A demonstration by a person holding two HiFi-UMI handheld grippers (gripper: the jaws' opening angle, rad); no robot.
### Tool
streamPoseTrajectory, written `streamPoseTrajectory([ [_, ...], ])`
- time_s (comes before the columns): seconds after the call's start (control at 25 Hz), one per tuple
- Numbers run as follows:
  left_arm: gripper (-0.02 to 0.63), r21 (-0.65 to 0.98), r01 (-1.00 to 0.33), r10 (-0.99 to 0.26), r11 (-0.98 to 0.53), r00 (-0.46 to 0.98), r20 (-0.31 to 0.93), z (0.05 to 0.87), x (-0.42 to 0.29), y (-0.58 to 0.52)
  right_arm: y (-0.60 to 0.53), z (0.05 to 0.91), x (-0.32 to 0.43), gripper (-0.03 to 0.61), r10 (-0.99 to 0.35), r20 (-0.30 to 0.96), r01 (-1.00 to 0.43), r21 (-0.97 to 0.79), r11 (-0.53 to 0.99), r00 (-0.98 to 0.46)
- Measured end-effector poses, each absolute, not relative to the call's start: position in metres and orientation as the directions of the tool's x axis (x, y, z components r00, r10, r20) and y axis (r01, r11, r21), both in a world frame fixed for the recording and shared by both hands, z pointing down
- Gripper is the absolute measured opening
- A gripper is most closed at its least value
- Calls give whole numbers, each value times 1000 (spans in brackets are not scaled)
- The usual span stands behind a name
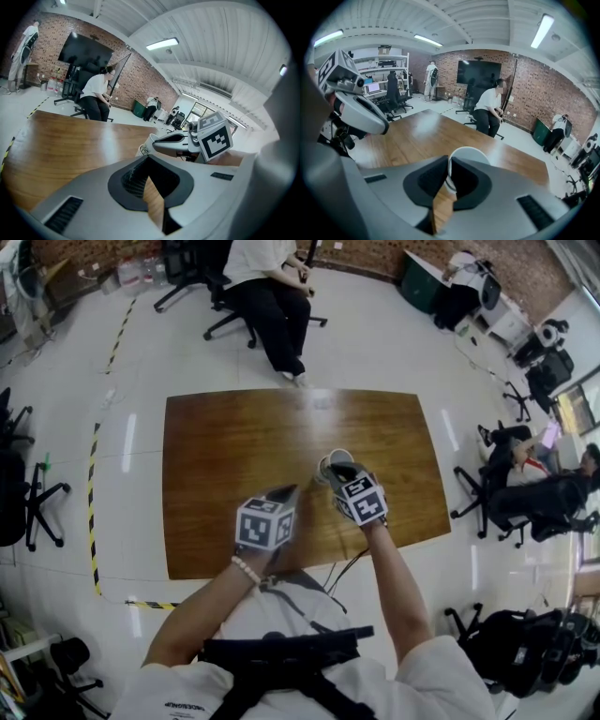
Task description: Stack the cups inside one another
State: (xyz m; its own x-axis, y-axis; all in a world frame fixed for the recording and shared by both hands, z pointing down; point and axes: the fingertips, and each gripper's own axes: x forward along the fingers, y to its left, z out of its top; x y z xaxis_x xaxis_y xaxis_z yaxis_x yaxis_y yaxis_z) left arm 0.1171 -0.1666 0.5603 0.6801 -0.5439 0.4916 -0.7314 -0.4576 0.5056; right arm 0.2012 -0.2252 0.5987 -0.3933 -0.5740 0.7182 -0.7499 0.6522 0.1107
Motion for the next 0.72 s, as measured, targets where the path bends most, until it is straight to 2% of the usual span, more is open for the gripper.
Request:
streamPoseTrajectory([
  [0.72,-5,512,-749,-564,-420,658,500,564,105,-169,-221,638,203,35,-508,779,-729,99,677,-366],
])
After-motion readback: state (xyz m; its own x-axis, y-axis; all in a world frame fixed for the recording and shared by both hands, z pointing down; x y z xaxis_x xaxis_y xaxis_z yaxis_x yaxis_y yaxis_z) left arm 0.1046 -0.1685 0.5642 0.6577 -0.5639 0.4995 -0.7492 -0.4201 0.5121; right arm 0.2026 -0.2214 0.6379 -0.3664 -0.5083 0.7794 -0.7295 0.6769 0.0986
